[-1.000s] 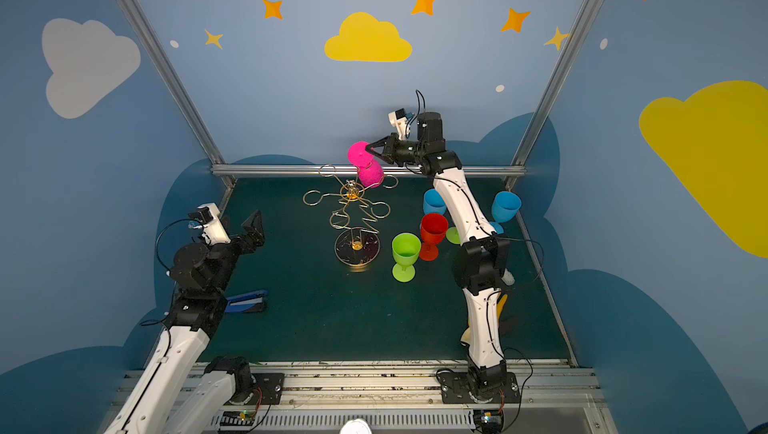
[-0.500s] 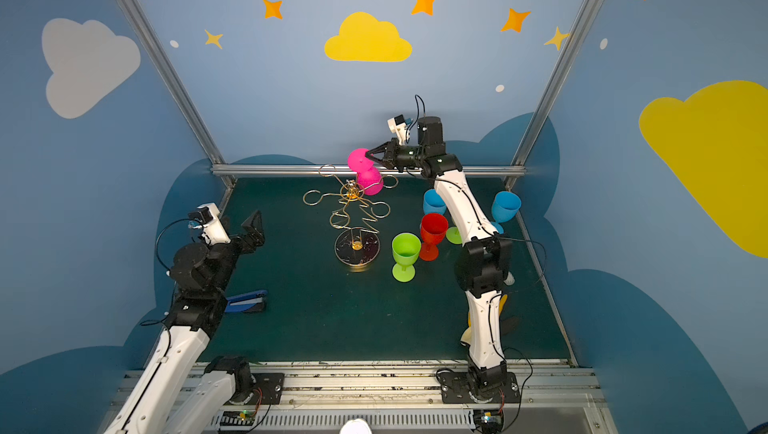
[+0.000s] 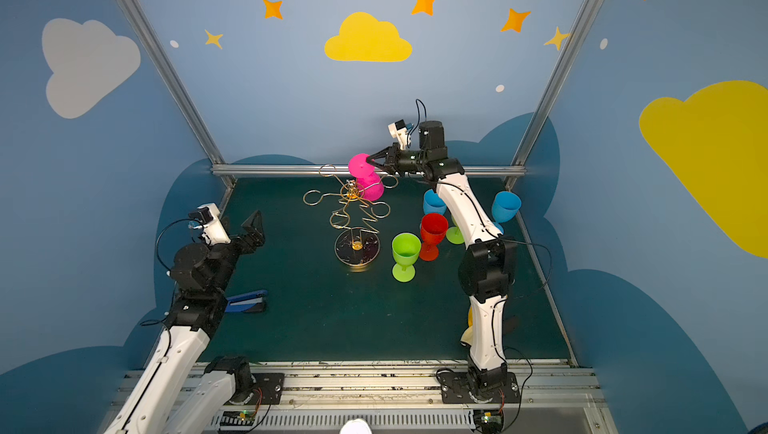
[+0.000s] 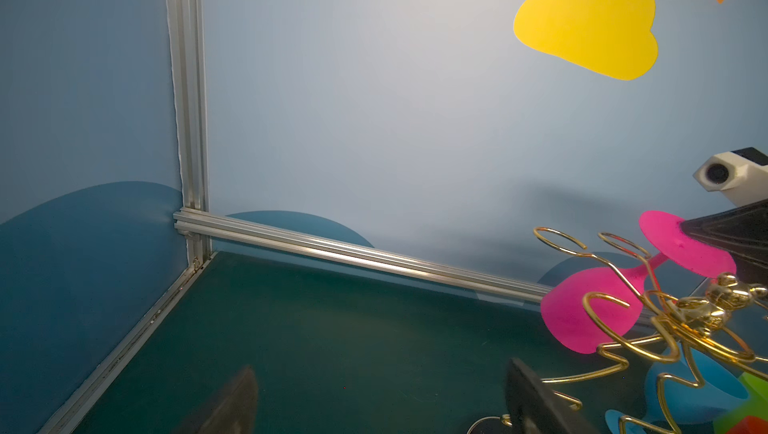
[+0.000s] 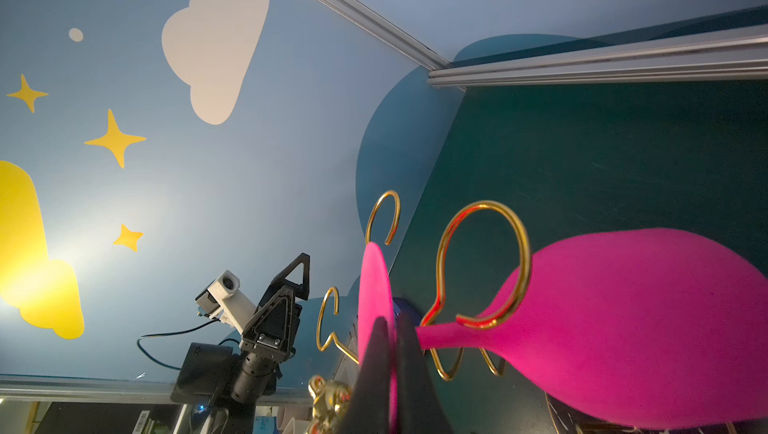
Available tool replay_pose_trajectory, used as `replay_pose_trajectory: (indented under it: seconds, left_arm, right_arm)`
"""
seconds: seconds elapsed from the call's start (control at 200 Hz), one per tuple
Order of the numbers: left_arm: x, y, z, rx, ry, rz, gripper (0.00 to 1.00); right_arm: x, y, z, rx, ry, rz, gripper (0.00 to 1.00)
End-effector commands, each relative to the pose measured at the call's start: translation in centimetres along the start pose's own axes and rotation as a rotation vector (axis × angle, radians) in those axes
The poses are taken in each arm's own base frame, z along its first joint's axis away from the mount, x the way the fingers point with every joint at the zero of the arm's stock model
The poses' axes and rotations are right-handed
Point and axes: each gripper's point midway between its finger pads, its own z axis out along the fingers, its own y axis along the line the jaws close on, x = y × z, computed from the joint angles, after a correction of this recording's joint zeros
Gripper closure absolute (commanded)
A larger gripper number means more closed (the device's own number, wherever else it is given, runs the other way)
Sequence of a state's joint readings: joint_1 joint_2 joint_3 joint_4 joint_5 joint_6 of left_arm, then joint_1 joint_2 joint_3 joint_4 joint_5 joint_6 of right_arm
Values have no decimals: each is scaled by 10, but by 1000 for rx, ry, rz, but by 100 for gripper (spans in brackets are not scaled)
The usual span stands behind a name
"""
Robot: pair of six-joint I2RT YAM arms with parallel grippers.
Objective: Take the wine glass off the wine glass rack
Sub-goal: 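Lift the magenta glass off the rack hook with the right gripper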
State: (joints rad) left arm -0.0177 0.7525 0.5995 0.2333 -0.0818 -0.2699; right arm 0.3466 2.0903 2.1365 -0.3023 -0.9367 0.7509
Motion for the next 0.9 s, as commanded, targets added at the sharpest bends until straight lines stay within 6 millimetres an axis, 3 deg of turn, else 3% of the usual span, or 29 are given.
replay_pose_trajectory:
  seconds: [0.0,0.255,0.556,0.776,0.896]
  left_arm:
    - [-2,0,-1,3,-12,-2,9]
    - [-2,1,-1,0,-13,0,9]
    - [-4,0,-2,0,-17,0,9]
    - [-14,-2,-4,5,-42,-9,9]
    - [-30,-20,-10,88,-55,-68,10]
  right_arm:
    - [-3,31,-14,-38,-21,-71,100]
    - [-4,23,-25,-12,-42,-62,100]
    - [-18,17,-48,17,-101,-60,100]
    - [-39,28,-86,49,-189,-93,100]
    - [-46,45,-113,82,-246,-139,100]
